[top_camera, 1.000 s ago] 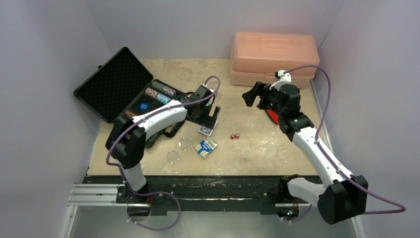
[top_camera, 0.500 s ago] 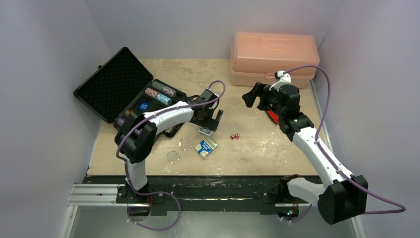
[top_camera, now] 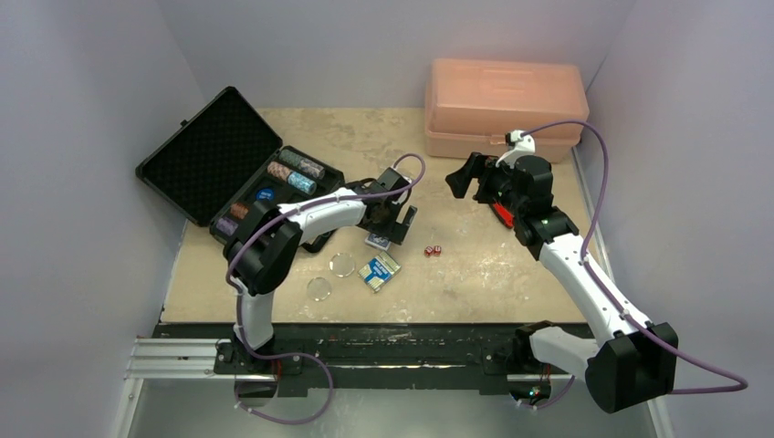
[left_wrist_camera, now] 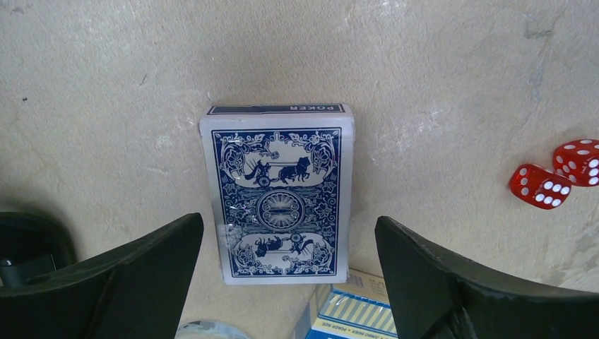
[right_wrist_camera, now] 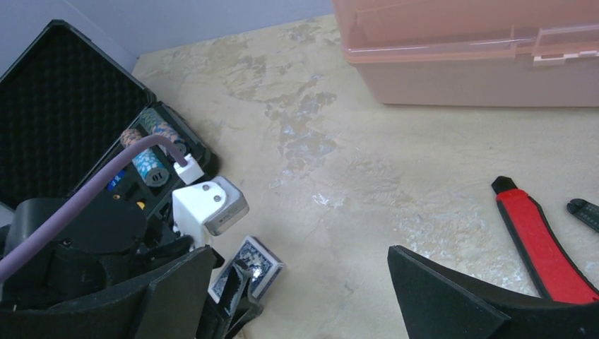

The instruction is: Pack up texas hold em set

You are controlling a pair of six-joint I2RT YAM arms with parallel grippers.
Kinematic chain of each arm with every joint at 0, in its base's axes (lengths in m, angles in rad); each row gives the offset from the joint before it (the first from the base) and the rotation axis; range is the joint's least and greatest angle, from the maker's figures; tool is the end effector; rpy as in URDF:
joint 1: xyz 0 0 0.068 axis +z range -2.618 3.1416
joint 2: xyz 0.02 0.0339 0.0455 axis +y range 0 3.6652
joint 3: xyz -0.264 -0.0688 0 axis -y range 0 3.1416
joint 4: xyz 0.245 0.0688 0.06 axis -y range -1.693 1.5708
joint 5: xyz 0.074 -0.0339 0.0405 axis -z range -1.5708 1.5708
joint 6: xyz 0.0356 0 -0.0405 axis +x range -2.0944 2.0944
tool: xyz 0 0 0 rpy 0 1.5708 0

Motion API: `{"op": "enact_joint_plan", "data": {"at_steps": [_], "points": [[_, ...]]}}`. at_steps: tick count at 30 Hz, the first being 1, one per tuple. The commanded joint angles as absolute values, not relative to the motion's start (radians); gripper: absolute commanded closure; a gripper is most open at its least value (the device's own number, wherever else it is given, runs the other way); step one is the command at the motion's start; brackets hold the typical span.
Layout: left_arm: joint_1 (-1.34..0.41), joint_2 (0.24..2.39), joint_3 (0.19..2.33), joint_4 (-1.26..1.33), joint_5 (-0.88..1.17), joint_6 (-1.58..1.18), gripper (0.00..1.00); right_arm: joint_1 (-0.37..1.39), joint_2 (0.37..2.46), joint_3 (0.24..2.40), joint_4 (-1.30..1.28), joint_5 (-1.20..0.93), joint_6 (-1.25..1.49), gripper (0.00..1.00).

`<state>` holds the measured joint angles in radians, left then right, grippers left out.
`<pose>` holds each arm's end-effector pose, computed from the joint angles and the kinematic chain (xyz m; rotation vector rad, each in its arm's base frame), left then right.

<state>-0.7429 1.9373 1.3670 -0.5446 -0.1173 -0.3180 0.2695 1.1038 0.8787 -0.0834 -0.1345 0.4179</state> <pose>0.2984 -0.2684 0.1800 0.5303 2.6320 -0.1791 0.2469 0.0732 0.3199 0.0480 1.9198 0.5940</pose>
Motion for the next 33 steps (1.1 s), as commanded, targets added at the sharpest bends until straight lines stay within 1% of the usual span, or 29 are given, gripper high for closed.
{"op": "enact_joint_plan", "data": {"at_steps": [1, 4, 9, 17, 30, 32, 33], "points": [[-0.749, 1.955, 1.402, -0.516, -0.135, -0.29, 0.09, 0.273, 1.092, 0.896, -0.061, -0.161, 0.399, 0.01], [-0.75, 1.963, 1.4, -0.51, -0.141, -0.29, 0.12, 0.273, 1.092, 0.896, -0.062, -0.161, 0.399, 0.01], [-0.749, 1.972, 1.4, -0.5, -0.148, -0.295, 0.14, 0.273, 1.094, 0.895, -0.061, -0.162, 0.399, 0.01], [-0.75, 1.983, 1.407, -0.495, -0.147, -0.297, 0.23, 0.273, 1.094, 0.893, -0.06, -0.164, 0.399, 0.01], [-0.752, 1.981, 1.401, -0.493, -0.162, -0.295, 0.34, 0.273, 1.098, 0.89, -0.058, -0.166, 0.402, 0.01], [-0.752, 1.981, 1.4, -0.492, -0.167, -0.295, 0.36, 0.273, 1.099, 0.89, -0.058, -0.166, 0.4, 0.01], [-0.752, 1.982, 1.399, -0.491, -0.169, -0.295, 0.4, 0.272, 1.098, 0.89, -0.058, -0.166, 0.4, 0.01]]}}
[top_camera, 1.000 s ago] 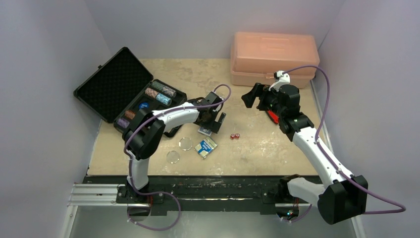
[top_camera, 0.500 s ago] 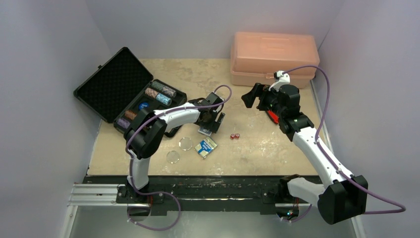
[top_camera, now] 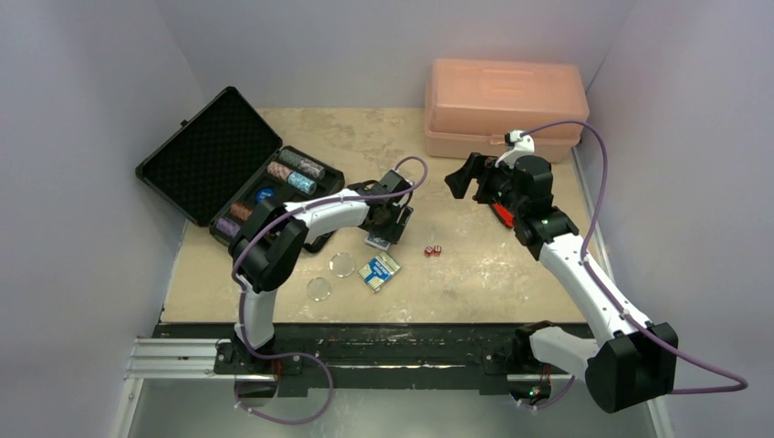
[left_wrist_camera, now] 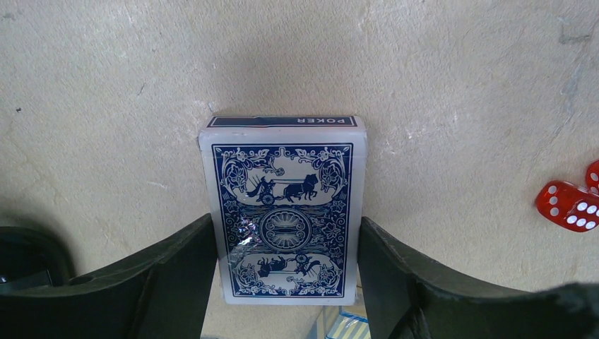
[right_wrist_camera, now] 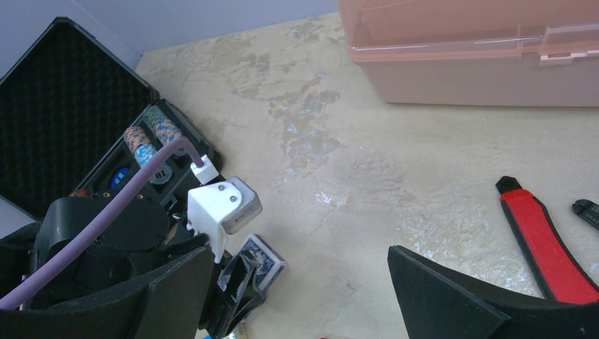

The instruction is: Pack up texas hold em set

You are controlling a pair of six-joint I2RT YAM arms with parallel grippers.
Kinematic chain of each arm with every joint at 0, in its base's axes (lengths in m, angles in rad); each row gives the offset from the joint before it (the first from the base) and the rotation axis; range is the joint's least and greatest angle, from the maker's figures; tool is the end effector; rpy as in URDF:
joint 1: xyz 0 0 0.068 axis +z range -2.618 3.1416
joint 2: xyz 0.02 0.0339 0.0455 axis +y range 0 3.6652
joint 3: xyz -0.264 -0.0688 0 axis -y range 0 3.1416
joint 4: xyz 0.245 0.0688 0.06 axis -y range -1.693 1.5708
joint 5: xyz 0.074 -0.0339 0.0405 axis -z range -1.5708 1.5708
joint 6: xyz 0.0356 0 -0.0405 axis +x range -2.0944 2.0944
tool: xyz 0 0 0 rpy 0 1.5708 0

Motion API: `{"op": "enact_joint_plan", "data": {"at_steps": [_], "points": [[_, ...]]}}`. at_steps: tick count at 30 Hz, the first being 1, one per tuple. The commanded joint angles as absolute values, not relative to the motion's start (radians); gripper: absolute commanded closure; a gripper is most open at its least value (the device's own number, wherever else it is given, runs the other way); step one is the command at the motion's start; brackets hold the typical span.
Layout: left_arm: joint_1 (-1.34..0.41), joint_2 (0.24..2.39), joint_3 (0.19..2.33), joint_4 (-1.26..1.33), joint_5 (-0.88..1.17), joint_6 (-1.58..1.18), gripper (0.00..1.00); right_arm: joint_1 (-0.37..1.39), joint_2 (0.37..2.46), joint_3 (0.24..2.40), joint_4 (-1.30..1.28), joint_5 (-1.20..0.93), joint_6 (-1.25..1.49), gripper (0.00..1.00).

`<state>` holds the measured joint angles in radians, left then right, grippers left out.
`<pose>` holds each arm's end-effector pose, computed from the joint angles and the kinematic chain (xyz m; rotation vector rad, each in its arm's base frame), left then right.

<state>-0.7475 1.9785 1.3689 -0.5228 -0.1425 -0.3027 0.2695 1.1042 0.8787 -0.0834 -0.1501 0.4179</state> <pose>0.3014 -0.2725 0.1659 0.5514 2.6323 -0.1342 0.2468 0.0737 0.3198 0.0371 1.9219 0.6084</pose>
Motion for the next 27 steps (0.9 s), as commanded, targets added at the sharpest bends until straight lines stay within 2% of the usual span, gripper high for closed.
{"op": "enact_joint_plan", "data": {"at_steps": [1, 4, 7, 19, 27], "points": [[-0.752, 1.983, 1.399, -0.49, -0.165, -0.292, 0.47, 0.273, 1.098, 0.891, -0.058, -0.166, 0.401, 0.01], [-0.752, 1.984, 1.403, -0.494, -0.158, -0.288, 0.69, 0.273, 1.098, 0.891, -0.058, -0.164, 0.4, 0.01], [-0.752, 1.974, 1.407, -0.5, -0.17, -0.291, 1.0, 0.273, 1.097, 0.892, -0.06, -0.164, 0.399, 0.01], [-0.752, 1.85, 1.39, -0.554, -0.198, -0.299, 1.0, 0.273, 1.087, 0.888, -0.041, -0.181, 0.415, 0.01], [-0.752, 1.706, 1.293, -0.564, -0.228, -0.325, 1.0, 0.273, 1.045, 0.86, -0.022, -0.194, 0.445, 0.01]]}}
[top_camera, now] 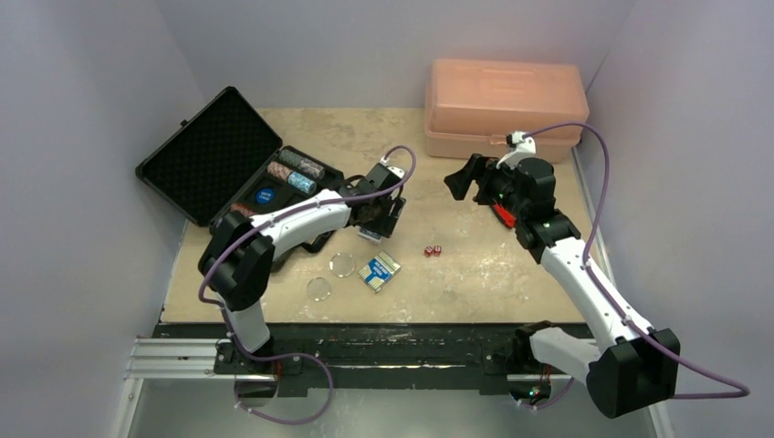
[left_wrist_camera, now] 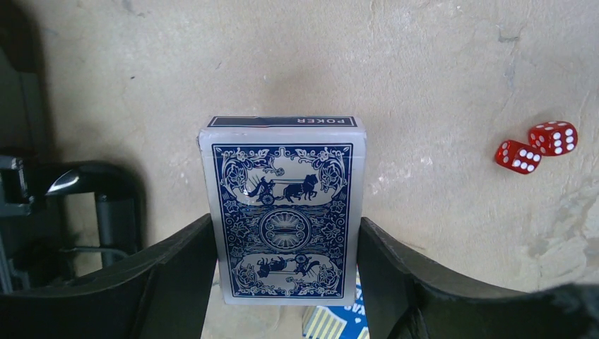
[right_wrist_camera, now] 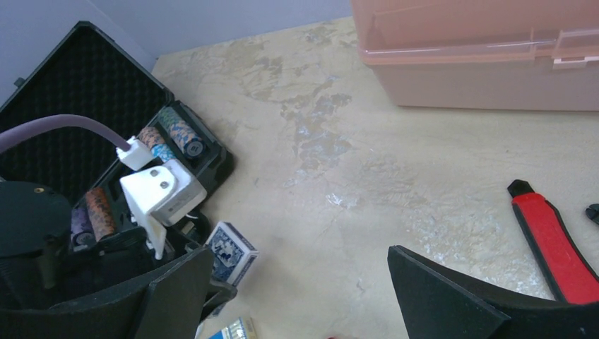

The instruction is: Pack up texas hold em set

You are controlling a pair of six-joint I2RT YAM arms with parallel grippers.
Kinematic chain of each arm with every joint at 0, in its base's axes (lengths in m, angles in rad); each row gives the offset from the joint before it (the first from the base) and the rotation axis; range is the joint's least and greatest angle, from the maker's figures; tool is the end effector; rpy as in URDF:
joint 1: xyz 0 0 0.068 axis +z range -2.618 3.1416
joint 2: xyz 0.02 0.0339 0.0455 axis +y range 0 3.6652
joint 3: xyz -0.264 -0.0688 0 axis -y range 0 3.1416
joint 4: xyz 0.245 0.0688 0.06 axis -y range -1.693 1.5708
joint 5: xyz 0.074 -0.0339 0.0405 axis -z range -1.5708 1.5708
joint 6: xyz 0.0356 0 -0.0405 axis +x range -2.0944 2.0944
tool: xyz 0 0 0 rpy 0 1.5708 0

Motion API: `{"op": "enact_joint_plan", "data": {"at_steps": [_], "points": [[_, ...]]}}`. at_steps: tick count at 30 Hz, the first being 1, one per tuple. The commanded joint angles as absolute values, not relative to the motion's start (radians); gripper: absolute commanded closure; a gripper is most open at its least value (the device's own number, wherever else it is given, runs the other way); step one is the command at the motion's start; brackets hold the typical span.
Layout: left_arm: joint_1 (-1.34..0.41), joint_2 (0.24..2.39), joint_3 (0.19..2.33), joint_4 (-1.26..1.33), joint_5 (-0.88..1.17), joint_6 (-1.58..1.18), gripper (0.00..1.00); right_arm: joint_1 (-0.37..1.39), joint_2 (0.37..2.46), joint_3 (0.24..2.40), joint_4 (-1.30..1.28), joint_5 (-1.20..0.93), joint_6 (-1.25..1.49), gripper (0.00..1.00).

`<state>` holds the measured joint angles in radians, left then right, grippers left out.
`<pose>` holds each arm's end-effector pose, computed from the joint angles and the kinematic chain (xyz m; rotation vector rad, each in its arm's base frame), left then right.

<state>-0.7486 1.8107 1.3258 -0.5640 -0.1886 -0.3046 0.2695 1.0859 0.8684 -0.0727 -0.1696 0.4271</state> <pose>0.2842 -0.2550 0.2144 0.5074 2.5458 -0.1361 0.2429 0.0733 0.3216 0.0296 1.9059 0.6357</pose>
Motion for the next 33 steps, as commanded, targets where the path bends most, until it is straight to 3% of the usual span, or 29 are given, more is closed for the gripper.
{"op": "enact_joint_plan", "data": {"at_steps": [1, 17, 33], "points": [[-0.752, 1.684, 1.283, -0.569, -0.237, -0.329, 1.0, 0.273, 1.045, 0.858, -0.017, -0.204, 0.453, 0.01], [-0.75, 1.35, 1.226, -0.757, -0.394, -0.215, 1.0, 0.273, 1.042, 0.85, -0.03, -0.12, 0.43, 0.01], [-0.75, 1.044, 0.987, -0.469, -0.11, 0.026, 1.0, 0.273, 1.069, 0.799, 0.034, -0.003, 0.357, 0.01]]}}
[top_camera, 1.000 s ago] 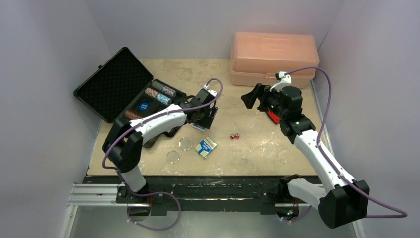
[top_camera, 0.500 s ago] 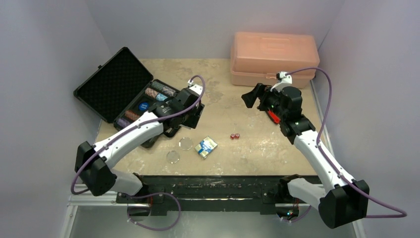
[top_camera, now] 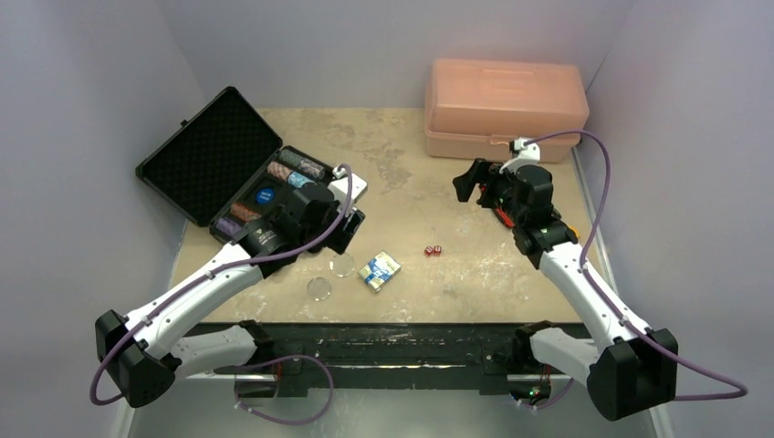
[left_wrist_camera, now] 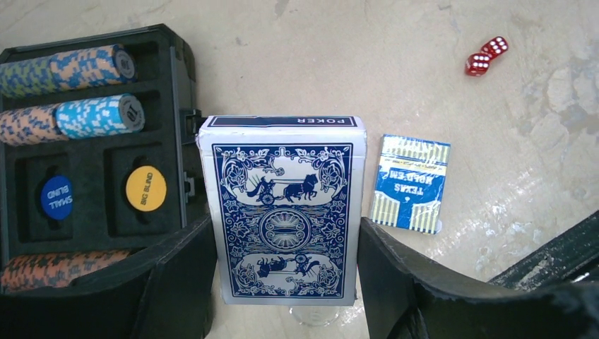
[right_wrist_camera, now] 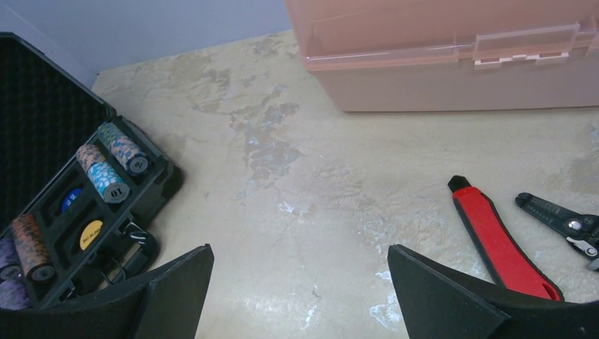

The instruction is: Pack up texas hold em set

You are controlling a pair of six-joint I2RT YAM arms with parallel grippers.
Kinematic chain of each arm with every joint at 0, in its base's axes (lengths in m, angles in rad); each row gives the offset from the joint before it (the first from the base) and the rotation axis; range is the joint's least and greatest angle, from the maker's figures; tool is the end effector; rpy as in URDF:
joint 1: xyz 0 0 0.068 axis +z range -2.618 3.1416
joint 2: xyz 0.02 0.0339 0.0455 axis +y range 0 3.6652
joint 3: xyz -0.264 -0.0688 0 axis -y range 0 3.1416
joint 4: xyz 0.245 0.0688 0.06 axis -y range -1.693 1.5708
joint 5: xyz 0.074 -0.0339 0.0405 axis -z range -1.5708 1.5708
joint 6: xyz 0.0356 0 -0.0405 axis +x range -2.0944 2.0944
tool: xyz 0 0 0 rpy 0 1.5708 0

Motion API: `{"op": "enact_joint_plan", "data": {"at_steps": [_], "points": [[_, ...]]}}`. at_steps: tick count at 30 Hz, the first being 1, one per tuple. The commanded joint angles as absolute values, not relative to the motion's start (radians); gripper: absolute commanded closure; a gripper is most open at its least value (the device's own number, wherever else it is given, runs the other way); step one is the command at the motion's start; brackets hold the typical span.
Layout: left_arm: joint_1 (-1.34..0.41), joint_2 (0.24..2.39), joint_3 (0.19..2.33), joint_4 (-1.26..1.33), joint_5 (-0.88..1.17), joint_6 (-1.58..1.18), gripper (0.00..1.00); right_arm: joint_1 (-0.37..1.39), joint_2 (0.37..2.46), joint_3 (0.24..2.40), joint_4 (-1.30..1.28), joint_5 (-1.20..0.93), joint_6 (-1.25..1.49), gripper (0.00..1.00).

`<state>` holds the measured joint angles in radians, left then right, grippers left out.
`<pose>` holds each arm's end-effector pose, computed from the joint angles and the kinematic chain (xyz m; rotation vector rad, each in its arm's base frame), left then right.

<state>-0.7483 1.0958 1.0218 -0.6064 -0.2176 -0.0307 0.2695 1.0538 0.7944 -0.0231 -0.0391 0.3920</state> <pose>0.1757 -0.1526 0.3216 0.6758 2.1338 -0.1791 0.2377 0.0671 0.3076 0.0876 1.8804 0.4939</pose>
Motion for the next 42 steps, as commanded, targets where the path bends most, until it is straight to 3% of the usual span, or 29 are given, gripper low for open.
{"op": "enact_joint_plan", "data": {"at_steps": [1, 4, 10, 17, 23, 27, 42], "points": [[-0.748, 1.036, 0.967, -0.442, -0.065, 0.029, 1.0, 0.274, 1.074, 0.8, 0.035, -0.002, 0.358, 0.01], [-0.749, 1.04, 0.928, -0.388, 0.025, 0.009, 1.0, 0.273, 1.088, 0.809, 0.02, 0.035, 0.357, 0.01], [-0.735, 1.065, 0.977, -0.453, -0.2, -0.096, 1.0, 0.273, 1.089, 0.811, 0.015, 0.067, 0.364, 0.01], [-0.691, 0.998, 0.965, -0.438, -0.153, -0.067, 1.0, 0.273, 1.078, 0.813, 0.016, 0.034, 0.383, 0.01], [-0.477, 1.058, 1.065, -0.539, -0.127, -0.045, 1.0, 0.273, 1.053, 0.789, 0.044, 0.003, 0.404, 0.01], [-0.445, 1.092, 1.107, -0.544, -0.223, 0.047, 1.0, 0.273, 1.04, 0.785, 0.044, -0.023, 0.415, 0.01], [-0.273, 1.357, 1.244, -0.544, -0.21, 0.17, 1.0, 0.29, 1.018, 0.765, 0.056, -0.05, 0.434, 0.01]]}}
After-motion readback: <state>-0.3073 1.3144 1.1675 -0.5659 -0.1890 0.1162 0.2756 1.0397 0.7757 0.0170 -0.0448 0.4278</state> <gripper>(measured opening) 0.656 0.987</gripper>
